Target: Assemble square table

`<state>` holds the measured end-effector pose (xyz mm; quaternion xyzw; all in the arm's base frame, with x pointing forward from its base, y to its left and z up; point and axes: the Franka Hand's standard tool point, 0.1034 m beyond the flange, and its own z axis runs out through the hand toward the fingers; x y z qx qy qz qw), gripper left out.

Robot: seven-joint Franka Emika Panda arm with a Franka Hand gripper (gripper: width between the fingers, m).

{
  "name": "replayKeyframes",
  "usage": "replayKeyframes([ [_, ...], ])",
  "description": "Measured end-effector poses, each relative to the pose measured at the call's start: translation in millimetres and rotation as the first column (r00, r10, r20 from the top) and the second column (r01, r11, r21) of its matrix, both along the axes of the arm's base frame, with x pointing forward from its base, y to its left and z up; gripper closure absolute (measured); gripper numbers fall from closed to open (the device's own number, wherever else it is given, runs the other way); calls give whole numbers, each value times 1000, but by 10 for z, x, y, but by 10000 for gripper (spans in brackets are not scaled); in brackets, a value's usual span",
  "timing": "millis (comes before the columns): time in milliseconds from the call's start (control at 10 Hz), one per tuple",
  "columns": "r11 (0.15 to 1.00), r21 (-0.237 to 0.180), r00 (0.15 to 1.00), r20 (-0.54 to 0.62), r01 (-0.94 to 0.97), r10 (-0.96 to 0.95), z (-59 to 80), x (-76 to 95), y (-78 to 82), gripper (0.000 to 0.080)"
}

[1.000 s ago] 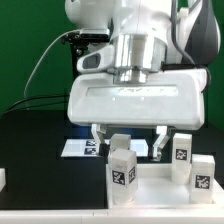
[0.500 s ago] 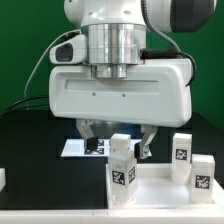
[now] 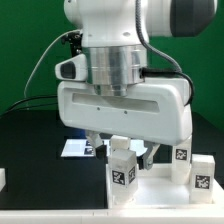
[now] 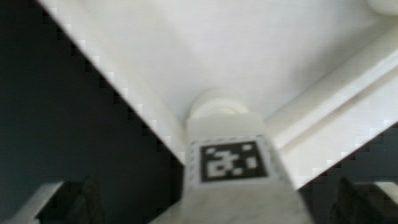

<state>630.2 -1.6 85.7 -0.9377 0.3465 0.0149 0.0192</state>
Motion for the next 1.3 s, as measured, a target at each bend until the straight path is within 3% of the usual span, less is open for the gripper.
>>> replayKeyframes([
  [100,1000,0,1000,1,-5,5,0,-1,-23,200],
  [200,1000,0,1000,1,2,-2,-1,0,-35,376],
  [300,996,0,996,-2,88,-88,-2,1,-29,376],
  [400,986,-2,986,-5,164,-164,-2,3,-29,516],
  [800,911,-8,911,-9,413,-413,-10,9,-25,515],
  [1000,773,4,772,35,635,-635,-16,49,0,515],
  [1200,549,28,547,50,836,-836,-20,52,25,515],
  [1300,405,80,403,42,911,-914,-23,60,61,515],
])
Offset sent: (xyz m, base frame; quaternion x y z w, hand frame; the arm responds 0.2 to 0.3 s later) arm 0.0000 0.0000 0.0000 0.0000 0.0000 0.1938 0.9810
